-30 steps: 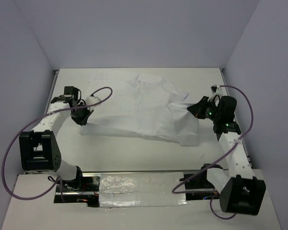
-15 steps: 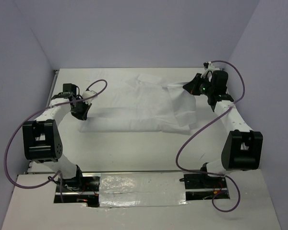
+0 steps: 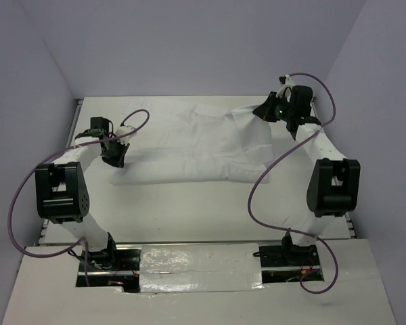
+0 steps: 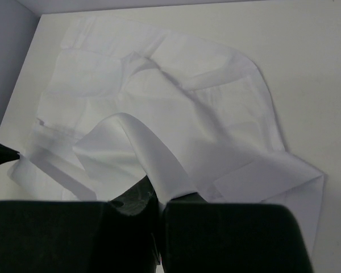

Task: Fold and stack the long sleeve shirts
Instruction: Fold the shirt

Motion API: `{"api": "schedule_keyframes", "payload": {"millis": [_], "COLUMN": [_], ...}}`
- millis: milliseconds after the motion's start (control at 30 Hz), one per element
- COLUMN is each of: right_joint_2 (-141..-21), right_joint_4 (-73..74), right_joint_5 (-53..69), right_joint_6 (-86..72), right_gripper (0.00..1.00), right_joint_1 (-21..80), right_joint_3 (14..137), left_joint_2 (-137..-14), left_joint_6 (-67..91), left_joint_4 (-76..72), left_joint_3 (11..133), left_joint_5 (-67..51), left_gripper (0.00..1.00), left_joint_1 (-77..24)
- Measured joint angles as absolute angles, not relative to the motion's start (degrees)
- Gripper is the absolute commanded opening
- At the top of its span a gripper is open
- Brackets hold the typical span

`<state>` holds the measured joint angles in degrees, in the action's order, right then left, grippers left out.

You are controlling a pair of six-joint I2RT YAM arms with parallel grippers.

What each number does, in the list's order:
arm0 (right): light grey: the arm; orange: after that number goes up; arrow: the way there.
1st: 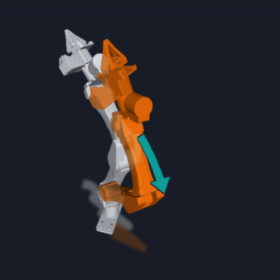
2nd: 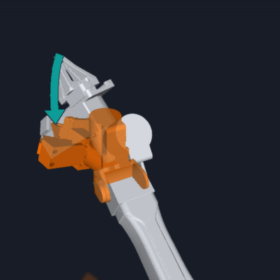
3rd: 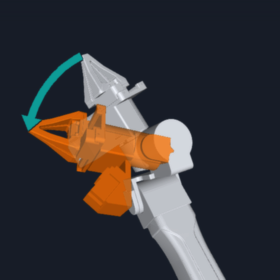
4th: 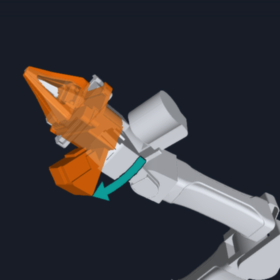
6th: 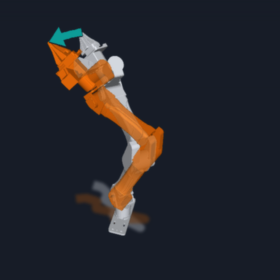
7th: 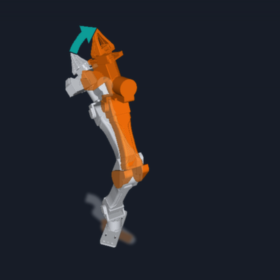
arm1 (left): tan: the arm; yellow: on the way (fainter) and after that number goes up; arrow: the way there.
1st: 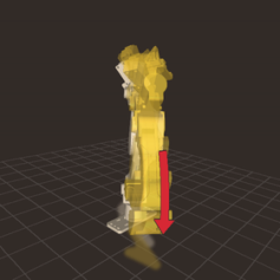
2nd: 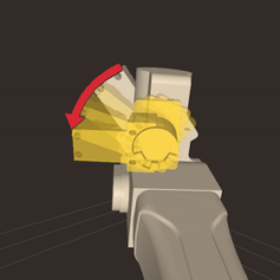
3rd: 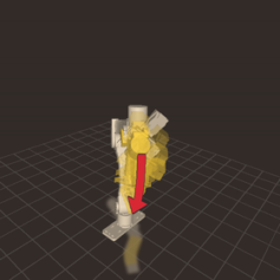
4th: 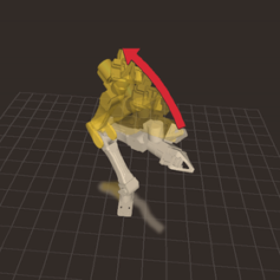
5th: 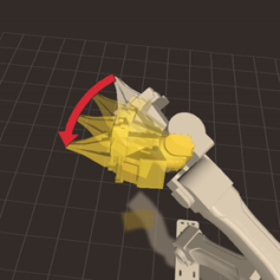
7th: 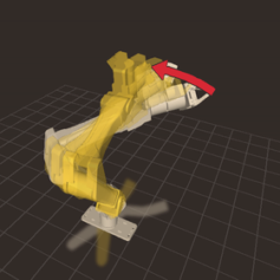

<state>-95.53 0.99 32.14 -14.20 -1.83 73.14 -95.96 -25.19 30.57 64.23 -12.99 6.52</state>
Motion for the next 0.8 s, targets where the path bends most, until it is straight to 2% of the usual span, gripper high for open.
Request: {"api": "schedule_keyframes", "payload": {"millis": [100,200,233,267,300,367,400,467,500,533,600,633,667,700,800], "right_joint_2": [-99.9,-103.55,-104.42,-105.06,-105.49,-106.0,-106.26,-106.96,-107.53,-108.29,-109.93,-110.3,-110.39,-109.95,-105.14], "right_joint_4": [2.94,4.12,4.6,4.95,5.41,6.2,6.79,8.51,9.82,11.25,14.85,16.36,17.89,19.22,22.13], "right_joint_5": [31.64,30.65,30.41,30.13,29.85,28.91,28.53,27.16,26.06,24.93,21.96,20.49,18.83,17.17,13.19], "right_joint_6": [-14.15,-14.04,-13.89,-13.78,-13.54,-13.13,-12.82,-12.53,-12.47,-12.62,-12.47,-12.51,-12.53,-12.75,-15.25], "right_gripper": [0.02,0.13,0.18,0.24,0.41,0.54,0.71,0.81,0.93,0.98,1.0,1.0,1.0,1.0,1.0], "right_joint_1": [-1.13,-0.82,-0.73,-0.71,-0.64,-0.6,-0.6,-0.6,-0.6,-0.6,-0.62,-0.64,-0.73,-0.89,-1.93], "right_joint_3": [78.15,83.13,84.44,85.34,86.0,86.17,86.26,86.65,87.5,88.75,92.44,94.17,95.53,96.31,93.69], "left_joint_2": [-97.03,-98.28,-98.56,-98.74,-98.83,-98.87,-98.96,-99.57,-100.25,-101.16,-102.54,-102.8,-102.83,-102.65,-101.21], "left_joint_6": [-24.64,-23.64,-23.53,-23.51,-23.44,-23.22,-22.79,-22.06,-21.58,-20.84,-20.12,-19.4,-19.42,-18.44,-17.19], "left_joint_4": [29.63,29.08,28.99,28.93,28.82,28.49,28.42,28.56,29.02,29.61,30.39,31.29,31.77,32.88,34.24], "left_joint_3": [64.58,65.43,65.71,65.91,66.02,66.02,66.02,66.54,67.33,68.66,71.42,72.49,74.19,75.81,78.61], "left_joint_5": [-12.29,-11.81,-11.84,-11.84,-11.84,-11.77,-11.7,-11.38,-10.92,-10.33,-9.26,-8.97,-8.8,-8.84,-9.21], "left_gripper": [0.0,0.0,0.04,0.07,0.1,0.19,0.21,0.27,0.28,0.3,0.35,0.7,0.71,0.89,0.91], "left_joint_1": [6.5,6.52,6.52,6.55,6.57,6.57,6.57,6.57,6.57,6.59,6.79,6.94,7.51,8.19,11.0]}}
